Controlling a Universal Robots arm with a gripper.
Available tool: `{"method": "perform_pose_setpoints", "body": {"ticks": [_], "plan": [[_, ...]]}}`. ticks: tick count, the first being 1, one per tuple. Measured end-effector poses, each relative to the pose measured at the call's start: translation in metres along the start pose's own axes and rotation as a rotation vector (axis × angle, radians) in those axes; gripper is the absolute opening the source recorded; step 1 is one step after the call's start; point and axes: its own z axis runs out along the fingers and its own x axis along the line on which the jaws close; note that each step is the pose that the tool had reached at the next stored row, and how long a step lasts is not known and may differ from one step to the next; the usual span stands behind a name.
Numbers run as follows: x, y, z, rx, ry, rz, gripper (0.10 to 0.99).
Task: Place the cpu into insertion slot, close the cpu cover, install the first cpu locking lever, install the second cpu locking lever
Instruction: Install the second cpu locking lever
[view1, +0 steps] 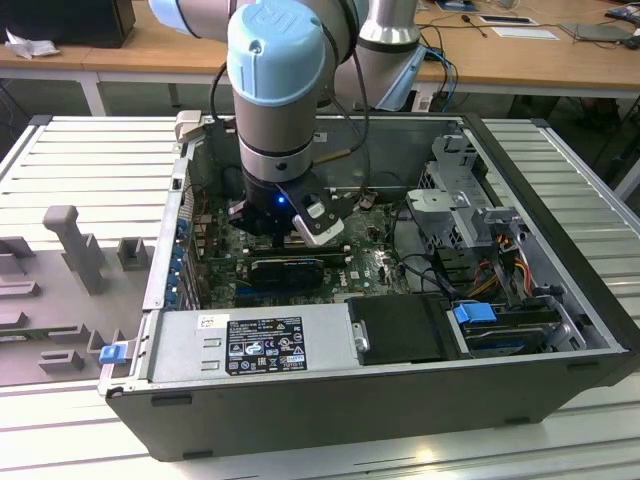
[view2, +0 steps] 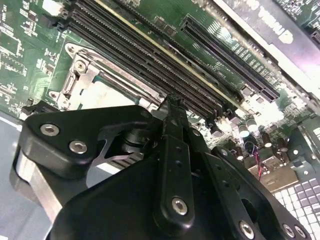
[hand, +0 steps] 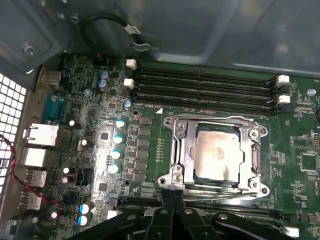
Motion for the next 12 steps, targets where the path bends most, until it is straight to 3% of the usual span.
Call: {"method": "perform_pose_setpoints", "body": {"ticks": [7, 12], "plan": [[0.0018, -0.0032, 0.0090, -0.036, -0.0033, 0.001, 0.106], [0.0043, -0.0041, 0.0145, -0.069, -0.0066, 0.001, 0.106]]}}
